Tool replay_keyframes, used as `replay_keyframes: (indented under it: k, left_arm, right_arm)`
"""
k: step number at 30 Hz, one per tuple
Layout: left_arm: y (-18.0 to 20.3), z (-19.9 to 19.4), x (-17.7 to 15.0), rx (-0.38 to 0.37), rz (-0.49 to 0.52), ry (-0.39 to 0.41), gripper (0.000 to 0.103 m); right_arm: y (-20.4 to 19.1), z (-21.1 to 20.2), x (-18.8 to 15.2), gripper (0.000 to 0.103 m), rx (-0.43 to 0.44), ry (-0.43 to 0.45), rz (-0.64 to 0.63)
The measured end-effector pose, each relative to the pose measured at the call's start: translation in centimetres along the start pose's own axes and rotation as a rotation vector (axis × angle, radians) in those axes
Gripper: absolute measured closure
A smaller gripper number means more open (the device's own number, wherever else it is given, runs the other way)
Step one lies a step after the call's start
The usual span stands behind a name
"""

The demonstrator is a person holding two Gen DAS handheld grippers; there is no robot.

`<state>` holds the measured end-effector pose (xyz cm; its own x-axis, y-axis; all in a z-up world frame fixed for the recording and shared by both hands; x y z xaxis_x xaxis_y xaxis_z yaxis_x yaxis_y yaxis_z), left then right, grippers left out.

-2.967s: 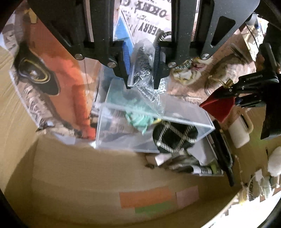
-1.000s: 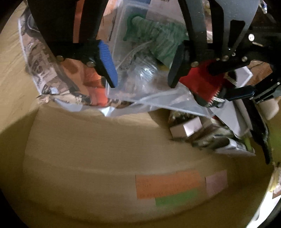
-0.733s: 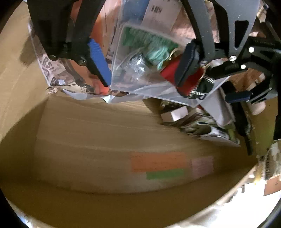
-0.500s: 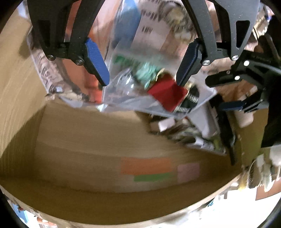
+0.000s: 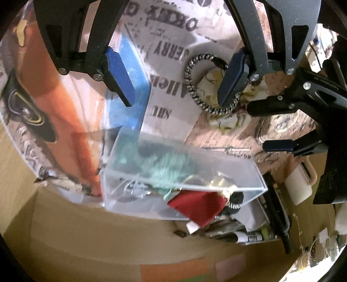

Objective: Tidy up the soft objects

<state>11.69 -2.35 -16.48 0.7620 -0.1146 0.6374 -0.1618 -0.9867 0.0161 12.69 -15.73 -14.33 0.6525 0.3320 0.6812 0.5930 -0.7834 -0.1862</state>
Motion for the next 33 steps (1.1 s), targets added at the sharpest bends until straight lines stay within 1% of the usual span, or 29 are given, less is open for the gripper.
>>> replay_keyframes:
  k: [1,2,3,4,5,6,7,8,9,10,11,12,13,16,20,26,30,33]
  left_arm:
    - [0.2,0.2,0.0,-0.010,0.002,-0.008,0.017]
    - [0.5,0.4,-0.1,-0.019,0.008,-0.019,0.022]
    - [0.6,0.9,0.0,-0.031,0.015,-0.037,0.030]
    - [0.8,1.1,0.1,-0.026,0.018,-0.034,0.030]
    - [1.0,1.2,0.1,-0.021,0.021,-0.022,0.031]
    - [1.1,1.3,0.1,-0.024,0.026,-0.017,0.034]
    - [1.2,1.3,0.1,-0.028,0.029,-0.011,0.042]
    - [1.3,1.3,0.1,-0.035,0.031,-0.007,0.045]
    - [1.4,1.3,0.2,-0.046,0.031,-0.004,0.055]
    - [1.4,1.3,0.3,-0.053,0.031,-0.002,0.067]
    - [1.5,1.3,0.4,-0.060,0.031,-0.002,0.073]
    - [1.5,1.3,0.5,-0.052,0.032,-0.002,0.083]
    - [1.5,1.3,0.6,-0.045,0.033,-0.001,0.088]
    - [1.3,1.2,0.8,-0.040,0.024,0.011,0.091]
    - [0.9,-0.2,1.2,-0.017,0.011,0.062,0.091]
    - [-0.1,-3.9,2.7,0.009,-0.010,0.174,0.091]
    - [-1.2,-6.5,4.1,0.026,-0.029,0.258,0.091]
    - [-2.1,-7.8,5.1,0.050,-0.044,0.311,0.091]
  right_arm:
    - [-0.1,0.3,0.1,0.043,0.010,-0.010,-0.002]
    - [-0.2,0.5,0.1,0.053,0.024,-0.020,-0.003]
    - [-0.2,0.9,0.3,0.062,0.038,-0.029,-0.007]
    - [-0.3,1.1,0.3,0.066,0.047,-0.035,-0.010]
    - [-0.4,1.4,0.4,0.076,0.053,-0.036,-0.013]
    - [-0.5,1.5,0.4,0.080,0.054,-0.036,-0.014]
    - [-0.4,1.5,0.3,0.089,0.052,-0.033,-0.014]
    - [-0.4,1.4,0.3,0.091,0.051,-0.030,-0.016]
    - [-0.3,1.3,0.3,0.092,0.044,-0.015,-0.014]
    - [-0.3,1.0,0.3,0.092,0.037,-0.005,-0.013]
    - [-0.2,0.8,0.3,0.093,0.031,0.005,-0.012]
    - [-0.1,0.5,0.3,0.094,0.024,0.020,-0.007]
    - [0.0,0.2,0.4,0.094,0.020,0.032,-0.001]
    - [0.5,-0.8,0.6,0.094,0.011,0.066,0.015]
    - [0.7,-2.5,1.4,0.094,-0.003,0.121,0.013]
    - [0.3,-4.8,2.7,0.094,-0.015,0.203,-0.007]
    - [0.3,-5.5,3.3,0.094,-0.031,0.240,-0.018]
    - [0.7,-5.4,3.3,0.094,-0.032,0.223,-0.007]
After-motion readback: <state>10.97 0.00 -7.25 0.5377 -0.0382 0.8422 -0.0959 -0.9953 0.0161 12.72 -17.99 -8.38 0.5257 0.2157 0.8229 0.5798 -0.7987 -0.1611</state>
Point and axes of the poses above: each gripper's, at about its wrist camera, not at the fingertips, and z roughly the way its jaws point, y to its right, x to its top, the point moved 2 cm from there along z, roughly the way its jaws point, and after that the axes turned 6 degrees about x, right-handed, at the moved point
